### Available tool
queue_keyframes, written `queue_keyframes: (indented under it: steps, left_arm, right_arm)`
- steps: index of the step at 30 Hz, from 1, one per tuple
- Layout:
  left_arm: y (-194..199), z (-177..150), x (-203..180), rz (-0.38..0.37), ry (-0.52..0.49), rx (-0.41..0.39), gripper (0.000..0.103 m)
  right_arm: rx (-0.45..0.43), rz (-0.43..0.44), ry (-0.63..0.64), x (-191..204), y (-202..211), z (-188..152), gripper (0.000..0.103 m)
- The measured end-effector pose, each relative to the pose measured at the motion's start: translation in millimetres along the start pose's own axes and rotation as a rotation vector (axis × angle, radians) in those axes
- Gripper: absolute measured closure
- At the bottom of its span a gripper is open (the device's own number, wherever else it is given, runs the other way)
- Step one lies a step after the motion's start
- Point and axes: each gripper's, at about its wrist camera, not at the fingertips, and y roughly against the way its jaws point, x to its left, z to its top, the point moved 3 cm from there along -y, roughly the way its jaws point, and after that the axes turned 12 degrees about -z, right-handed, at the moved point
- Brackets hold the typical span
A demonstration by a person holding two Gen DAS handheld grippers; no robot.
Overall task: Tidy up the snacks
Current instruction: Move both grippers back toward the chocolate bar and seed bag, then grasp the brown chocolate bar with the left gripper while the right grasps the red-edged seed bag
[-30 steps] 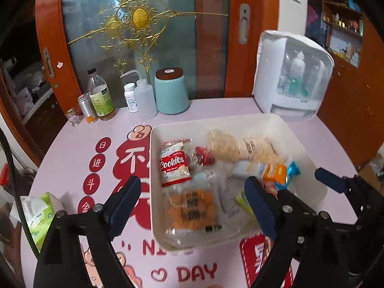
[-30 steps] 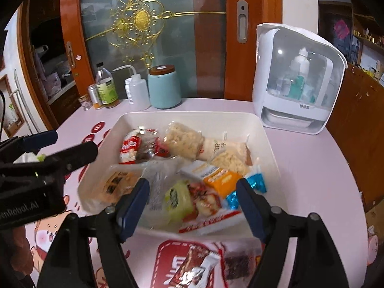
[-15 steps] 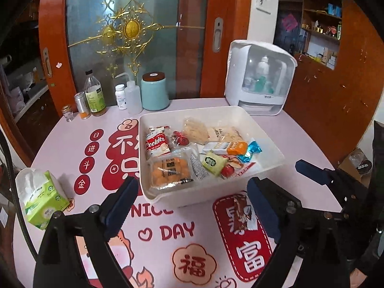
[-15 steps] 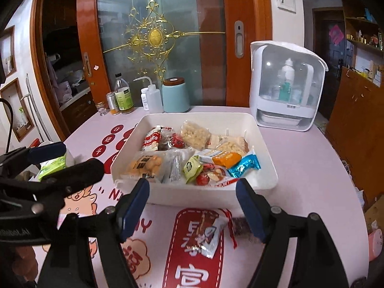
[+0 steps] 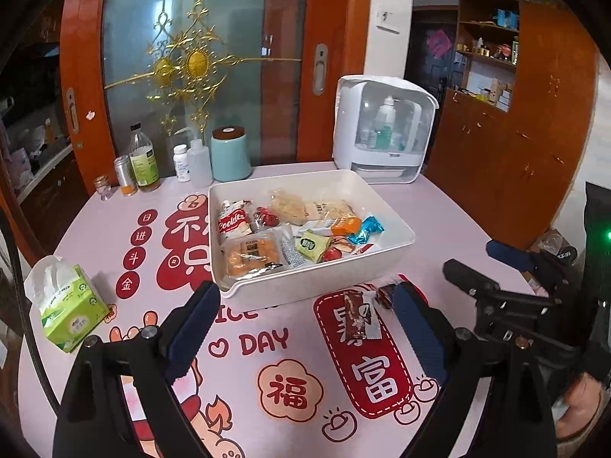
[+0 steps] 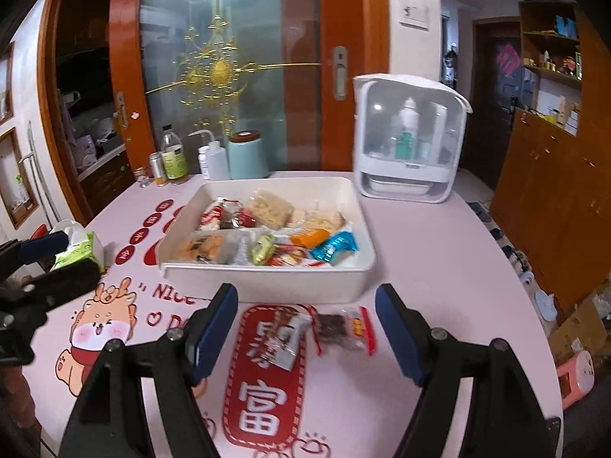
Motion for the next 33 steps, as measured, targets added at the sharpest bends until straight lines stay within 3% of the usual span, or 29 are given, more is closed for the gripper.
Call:
queue_keyframes:
  steps: [6, 16, 25, 33]
  left_arm:
    - [-5.9, -8.5, -12.5, -0.002, -0.023, -0.001, 0.012]
    - [-73.6, -36.0, -30.2, -0.019, -0.076, 0.142, 0.012]
    - [-159.8, -68.3, -37.3, -0.042, -0.043, 0.267, 0.012]
    - [-219.9, -79.3, -31.1, -0.011, 0.002, 0.331, 0.012]
  right_arm:
    - [0.029, -0.062, -0.004, -35.7, -5.0, -16.0, 0.028]
    - [0.115, -0.061, -0.039, -75.6, -49.9, -42.3, 0.028]
    - [0.234, 0.013, -0.058, -67.9, -108.1, -73.1, 0.028]
    - [0.278, 0.062, -0.068, -52.3, -143.4, -68.3, 0.028]
